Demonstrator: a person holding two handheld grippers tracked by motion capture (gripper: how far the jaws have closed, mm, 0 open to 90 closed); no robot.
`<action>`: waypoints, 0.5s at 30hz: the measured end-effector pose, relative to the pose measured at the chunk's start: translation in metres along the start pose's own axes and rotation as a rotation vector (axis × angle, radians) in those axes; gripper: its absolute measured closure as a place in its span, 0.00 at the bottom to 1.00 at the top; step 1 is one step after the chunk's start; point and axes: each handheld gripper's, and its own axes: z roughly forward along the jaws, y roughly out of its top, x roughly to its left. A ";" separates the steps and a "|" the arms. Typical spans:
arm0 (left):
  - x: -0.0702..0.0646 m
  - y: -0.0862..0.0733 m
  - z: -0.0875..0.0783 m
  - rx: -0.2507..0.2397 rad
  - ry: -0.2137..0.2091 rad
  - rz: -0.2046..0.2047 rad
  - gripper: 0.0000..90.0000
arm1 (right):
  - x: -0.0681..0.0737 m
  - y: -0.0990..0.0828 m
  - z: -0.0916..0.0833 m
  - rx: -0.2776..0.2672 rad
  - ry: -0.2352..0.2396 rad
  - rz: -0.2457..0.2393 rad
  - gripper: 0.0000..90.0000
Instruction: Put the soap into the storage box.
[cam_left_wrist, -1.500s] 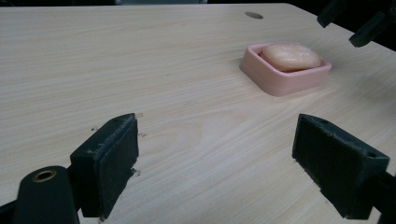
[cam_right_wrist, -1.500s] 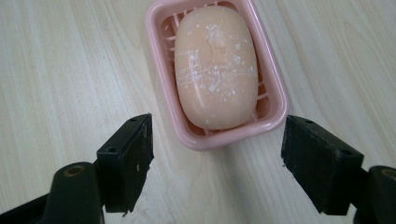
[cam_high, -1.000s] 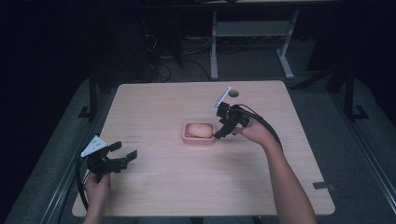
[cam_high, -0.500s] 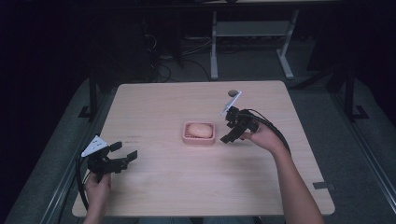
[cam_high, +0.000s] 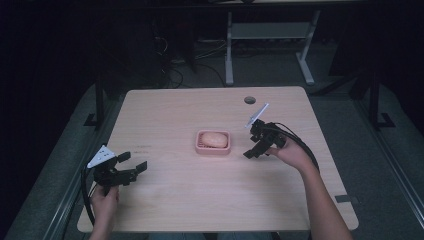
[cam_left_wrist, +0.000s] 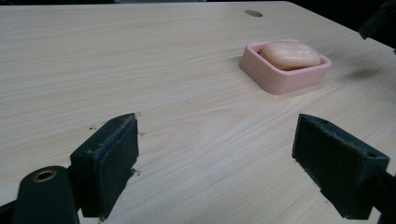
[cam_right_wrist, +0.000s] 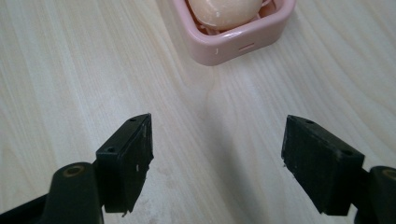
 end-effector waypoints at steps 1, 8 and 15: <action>0.000 0.000 0.000 0.001 0.000 0.001 0.16 | 0.000 -0.002 -0.001 -0.002 0.004 0.008 0.27; 0.000 0.000 0.000 0.002 -0.001 0.003 0.16 | 0.002 -0.018 -0.001 -0.005 0.000 0.019 0.27; -0.001 0.000 0.001 0.007 -0.002 0.004 0.16 | 0.004 -0.034 -0.003 -0.018 0.000 0.046 0.27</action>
